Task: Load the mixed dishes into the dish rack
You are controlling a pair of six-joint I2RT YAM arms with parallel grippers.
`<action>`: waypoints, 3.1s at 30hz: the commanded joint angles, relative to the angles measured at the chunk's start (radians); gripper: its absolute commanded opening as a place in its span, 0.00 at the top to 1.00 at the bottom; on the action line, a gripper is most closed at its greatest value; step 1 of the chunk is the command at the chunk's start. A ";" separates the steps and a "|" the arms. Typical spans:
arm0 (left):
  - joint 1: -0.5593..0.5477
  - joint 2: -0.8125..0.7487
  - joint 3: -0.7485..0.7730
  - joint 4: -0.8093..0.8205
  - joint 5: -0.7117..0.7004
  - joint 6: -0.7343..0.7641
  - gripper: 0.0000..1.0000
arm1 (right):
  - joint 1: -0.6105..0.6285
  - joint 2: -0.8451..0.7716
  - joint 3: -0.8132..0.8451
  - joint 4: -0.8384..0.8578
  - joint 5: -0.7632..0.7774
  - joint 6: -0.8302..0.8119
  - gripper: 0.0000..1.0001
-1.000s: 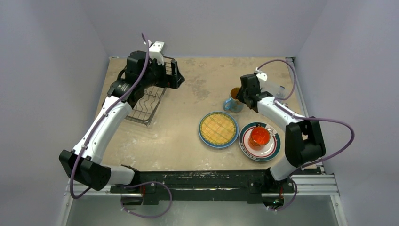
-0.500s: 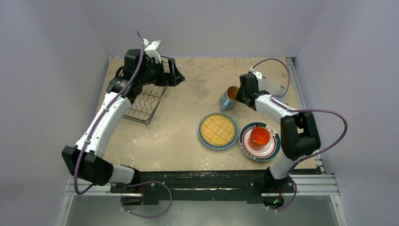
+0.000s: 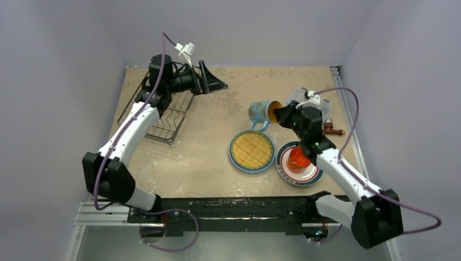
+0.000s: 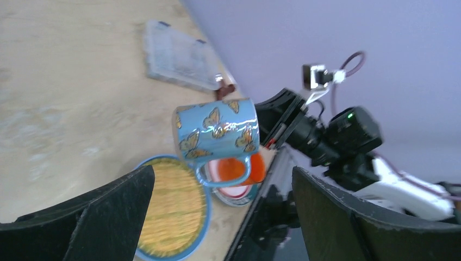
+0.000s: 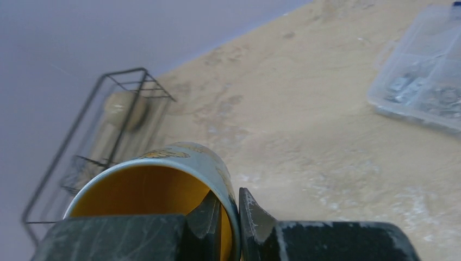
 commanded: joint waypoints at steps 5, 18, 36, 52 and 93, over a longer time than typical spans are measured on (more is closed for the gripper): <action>-0.047 0.132 -0.099 0.553 0.271 -0.468 0.04 | -0.006 -0.168 -0.276 0.693 -0.132 0.427 1.00; -0.158 0.310 -0.174 1.109 0.300 -0.936 0.10 | -0.125 -0.181 -0.404 0.910 -0.062 0.775 1.00; -0.264 0.414 -0.194 1.155 0.290 -1.037 0.27 | -0.148 0.047 -0.375 1.218 -0.158 0.905 1.00; -0.276 0.478 -0.183 1.206 0.300 -1.084 0.76 | -0.052 0.198 -0.402 1.352 -0.146 0.871 1.00; -0.195 0.391 -0.136 1.337 0.299 -1.093 1.00 | 0.019 -0.196 -0.278 0.430 -0.067 0.354 0.01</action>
